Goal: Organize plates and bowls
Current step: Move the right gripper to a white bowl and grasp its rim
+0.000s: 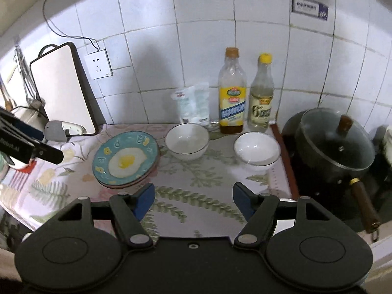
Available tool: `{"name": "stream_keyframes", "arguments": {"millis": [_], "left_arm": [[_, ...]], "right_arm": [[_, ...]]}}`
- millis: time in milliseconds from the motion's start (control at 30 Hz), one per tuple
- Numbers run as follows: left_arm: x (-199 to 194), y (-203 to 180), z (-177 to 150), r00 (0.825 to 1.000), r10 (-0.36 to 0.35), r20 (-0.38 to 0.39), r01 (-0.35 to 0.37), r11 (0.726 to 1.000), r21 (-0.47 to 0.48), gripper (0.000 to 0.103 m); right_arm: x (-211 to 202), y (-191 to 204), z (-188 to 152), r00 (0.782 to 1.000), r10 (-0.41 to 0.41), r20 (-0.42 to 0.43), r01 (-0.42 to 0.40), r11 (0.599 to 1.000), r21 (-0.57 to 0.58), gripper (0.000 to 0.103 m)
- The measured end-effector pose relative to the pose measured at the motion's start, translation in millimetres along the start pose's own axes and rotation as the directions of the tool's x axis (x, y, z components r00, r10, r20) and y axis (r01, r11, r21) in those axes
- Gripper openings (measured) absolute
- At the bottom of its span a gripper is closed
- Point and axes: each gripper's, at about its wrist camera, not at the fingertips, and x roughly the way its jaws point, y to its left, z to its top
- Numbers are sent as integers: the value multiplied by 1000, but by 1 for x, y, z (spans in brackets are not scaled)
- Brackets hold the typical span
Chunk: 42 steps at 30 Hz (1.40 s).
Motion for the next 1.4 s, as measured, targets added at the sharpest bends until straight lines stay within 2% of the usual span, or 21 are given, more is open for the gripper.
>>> {"name": "stream_keyframes", "arguments": {"millis": [267, 333, 433, 567, 667, 767, 867, 1067, 1200, 1333, 1400], "left_arm": [[5, -61, -6, 1000, 3, -15, -2, 999, 43, 78], [11, -76, -4, 999, 7, -33, -5, 998, 55, 78], [18, -91, 1, 999, 14, -41, -12, 999, 53, 78], [30, -106, 9, 999, 7, -46, -5, 999, 43, 78], [42, -121, 14, 998, -14, -57, 16, 999, 34, 78], [59, -140, 18, 994, -21, -106, 26, 998, 48, 78], [76, -159, 19, 992, -46, -114, 54, 996, 68, 78], [112, -187, 26, 986, -154, -59, 155, 988, 12, 78], [141, -202, 30, 982, -188, 0, 188, 982, -15, 78], [170, -214, 38, 975, -221, 7, 221, 975, -33, 78], [186, -222, 42, 969, -247, -25, 246, 969, -13, 76]], "right_arm": [[-23, -39, -20, 1000, 2, 4, -1, 998, -60, 76], [-26, -48, -26, 1000, -7, 3, 8, 997, -72, 85], [-26, -60, -36, 1000, 9, -21, -10, 997, -81, 85], [-20, -77, -54, 1000, 11, -20, -12, 999, -51, 85], [-9, -90, -71, 1000, -11, -23, 10, 1000, -28, 87], [4, -96, -88, 998, -59, -24, 57, 997, -55, 88], [19, -104, -105, 996, -87, -7, 86, 994, -65, 94], [62, -124, -138, 993, -119, 15, 120, 991, -62, 97], [95, -132, -152, 993, -115, -10, 114, 989, -97, 97], [119, -139, -161, 993, -117, -9, 116, 987, -111, 97], [125, -141, -163, 991, -132, 13, 133, 984, -122, 97]]}}
